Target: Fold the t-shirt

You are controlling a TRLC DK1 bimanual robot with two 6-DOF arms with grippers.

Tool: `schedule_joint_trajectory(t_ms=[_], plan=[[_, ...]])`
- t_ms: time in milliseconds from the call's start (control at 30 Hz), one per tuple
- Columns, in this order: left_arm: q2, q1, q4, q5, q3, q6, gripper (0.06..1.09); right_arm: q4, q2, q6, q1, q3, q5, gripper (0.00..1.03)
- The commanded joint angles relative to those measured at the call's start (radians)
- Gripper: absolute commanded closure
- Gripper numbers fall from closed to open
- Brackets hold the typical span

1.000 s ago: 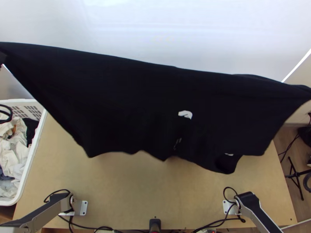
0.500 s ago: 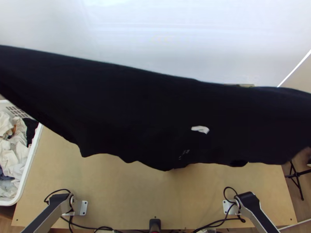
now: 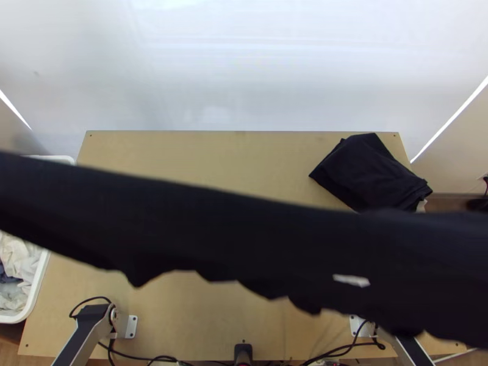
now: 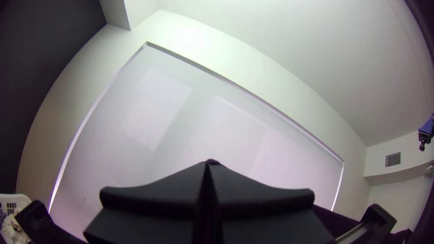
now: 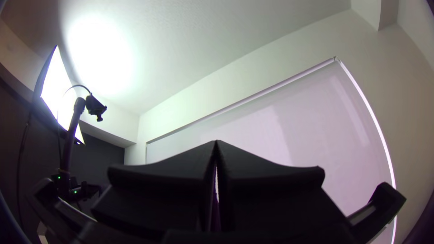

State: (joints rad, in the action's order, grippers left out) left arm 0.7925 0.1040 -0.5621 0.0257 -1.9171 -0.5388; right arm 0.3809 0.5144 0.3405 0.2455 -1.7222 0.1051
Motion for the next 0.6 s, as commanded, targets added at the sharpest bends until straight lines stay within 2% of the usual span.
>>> schedule_joint_trajectory(t_ms=[0,100,200,400,567], plan=[[-0.087,0.006,-0.042,-0.003,0.041,-0.015,1.05,0.055,-0.001,0.014,-0.003,-0.079,0.001,1.00],[-0.098,0.003,-0.076,-0.003,0.055,-0.024,1.05,0.095,0.016,0.029,-0.002,-0.079,0.002,1.00],[-0.156,-0.003,-0.091,-0.023,0.187,-0.026,1.05,0.128,0.015,0.032,-0.002,0.015,0.002,1.00],[-0.291,-0.023,-0.084,-0.069,0.616,-0.012,1.05,0.099,-0.014,0.060,0.015,0.388,0.002,1.00],[-0.338,-0.030,0.005,-0.079,0.934,0.028,1.05,-0.051,-0.004,0.054,0.048,0.716,0.001,1.00]])
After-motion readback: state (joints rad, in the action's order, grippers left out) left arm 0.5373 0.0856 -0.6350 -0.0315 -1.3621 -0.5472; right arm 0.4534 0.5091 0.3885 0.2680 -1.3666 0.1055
